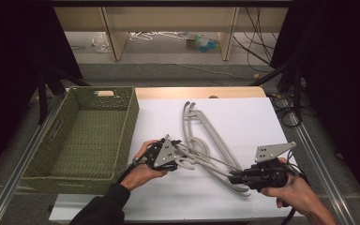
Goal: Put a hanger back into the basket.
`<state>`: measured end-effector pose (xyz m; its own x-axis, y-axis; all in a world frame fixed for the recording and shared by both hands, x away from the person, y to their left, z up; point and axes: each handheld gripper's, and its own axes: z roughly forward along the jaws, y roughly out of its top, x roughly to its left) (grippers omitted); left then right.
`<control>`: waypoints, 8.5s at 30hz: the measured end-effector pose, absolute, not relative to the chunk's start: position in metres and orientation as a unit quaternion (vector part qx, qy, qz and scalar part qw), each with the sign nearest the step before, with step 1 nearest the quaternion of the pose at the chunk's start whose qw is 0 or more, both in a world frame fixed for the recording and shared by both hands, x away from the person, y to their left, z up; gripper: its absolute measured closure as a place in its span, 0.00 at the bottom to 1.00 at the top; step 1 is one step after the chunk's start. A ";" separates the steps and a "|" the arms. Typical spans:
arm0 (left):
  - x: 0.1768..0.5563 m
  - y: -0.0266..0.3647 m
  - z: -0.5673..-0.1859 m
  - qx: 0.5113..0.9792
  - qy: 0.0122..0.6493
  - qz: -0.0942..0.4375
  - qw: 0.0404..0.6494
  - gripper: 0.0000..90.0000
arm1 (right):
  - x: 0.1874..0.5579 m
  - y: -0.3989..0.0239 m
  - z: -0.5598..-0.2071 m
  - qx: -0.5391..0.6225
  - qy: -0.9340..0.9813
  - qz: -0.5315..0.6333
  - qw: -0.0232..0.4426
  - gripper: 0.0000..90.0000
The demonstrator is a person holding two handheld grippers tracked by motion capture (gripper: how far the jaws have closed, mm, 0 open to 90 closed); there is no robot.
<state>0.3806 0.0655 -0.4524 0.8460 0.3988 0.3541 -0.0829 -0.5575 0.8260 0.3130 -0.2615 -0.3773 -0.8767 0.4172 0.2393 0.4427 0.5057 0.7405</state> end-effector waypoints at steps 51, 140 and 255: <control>0.385 0.070 -0.362 0.882 0.131 0.221 0.395 0.90 | 0.328 -0.316 -0.355 -0.311 -0.792 -0.510 -0.125 0.41; 0.397 0.375 -0.394 0.804 0.466 0.269 0.254 0.90 | 0.324 -0.274 -0.409 -0.299 -0.837 -0.454 -0.054 0.28; 0.279 0.152 -0.434 0.772 0.312 0.221 0.507 0.21 | 0.354 -0.192 -0.465 -0.259 -0.898 -0.346 -0.080 0.50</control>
